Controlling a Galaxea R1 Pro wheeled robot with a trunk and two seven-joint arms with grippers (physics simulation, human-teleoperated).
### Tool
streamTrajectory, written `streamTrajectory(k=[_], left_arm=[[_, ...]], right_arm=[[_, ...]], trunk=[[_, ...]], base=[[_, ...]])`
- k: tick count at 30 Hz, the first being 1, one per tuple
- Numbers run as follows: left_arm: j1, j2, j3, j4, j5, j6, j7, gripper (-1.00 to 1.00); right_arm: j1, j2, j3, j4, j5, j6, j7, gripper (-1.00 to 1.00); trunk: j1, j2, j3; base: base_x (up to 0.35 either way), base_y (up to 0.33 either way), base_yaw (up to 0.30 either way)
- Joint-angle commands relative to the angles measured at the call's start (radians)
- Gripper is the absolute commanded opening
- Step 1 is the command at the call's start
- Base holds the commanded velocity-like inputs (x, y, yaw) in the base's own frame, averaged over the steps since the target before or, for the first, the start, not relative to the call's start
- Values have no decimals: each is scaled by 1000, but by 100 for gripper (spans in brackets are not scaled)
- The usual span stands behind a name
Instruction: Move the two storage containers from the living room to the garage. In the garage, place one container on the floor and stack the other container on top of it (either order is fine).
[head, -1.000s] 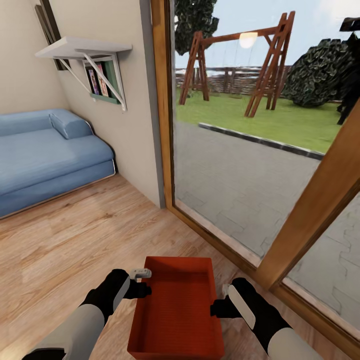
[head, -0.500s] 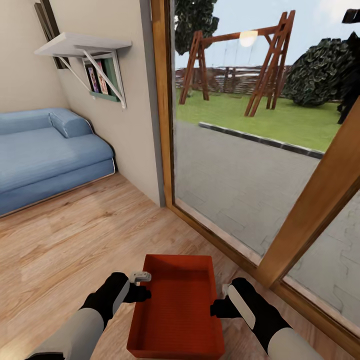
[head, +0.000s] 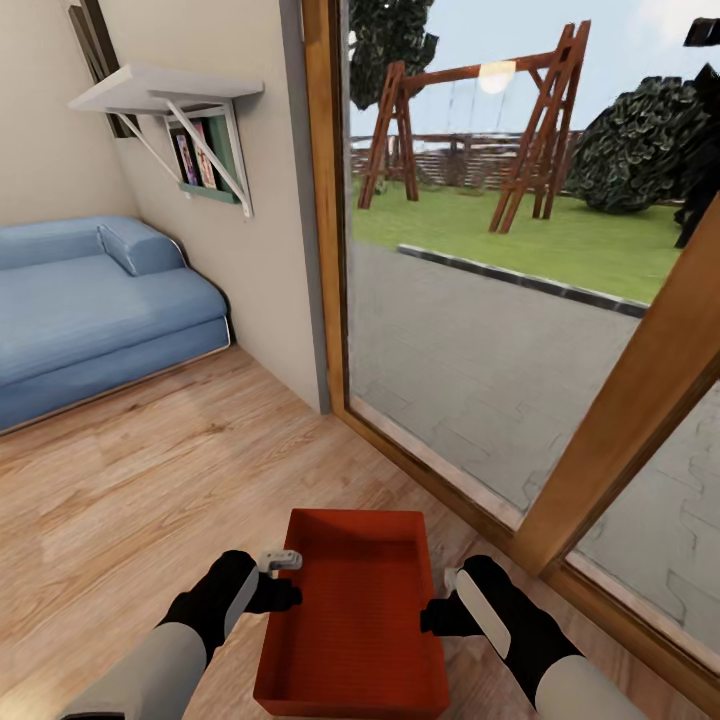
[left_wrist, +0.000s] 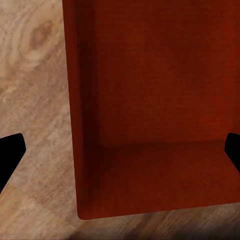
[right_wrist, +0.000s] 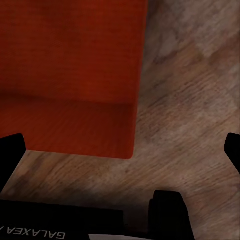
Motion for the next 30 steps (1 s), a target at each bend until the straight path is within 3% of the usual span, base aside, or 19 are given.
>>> streamTrajectory(k=[1,8,13,26,30], left_arm=[[0,-1,5,-2,-5,5,-5,100],[0,0,6,-2,-5,5,-5,100],[1,1,6,-2,-5,5,-5,100],[7,1,7,0,-2,5,-5,100],[7,1,7,0,-2,5,-5,100]], right_arm=[[-1,-1,5,-1,-10,2,-9,100],[-1,-1,5,-2,-10,2,-10,100],[-1,-1,5,-2,-10,2,-10,100],[-1,-1,5,-2,-10,2,-9,100],[-1,-1,5,-2,-10,2,-10,100]], trunk=[[0,0,-1],[0,0,-1],[19,-35,-17],[19,-35,-17],[34,-63,-29]], base=[[0,0,0],[0,0,0],[0,0,0],[0,0,0],[0,0,0]])
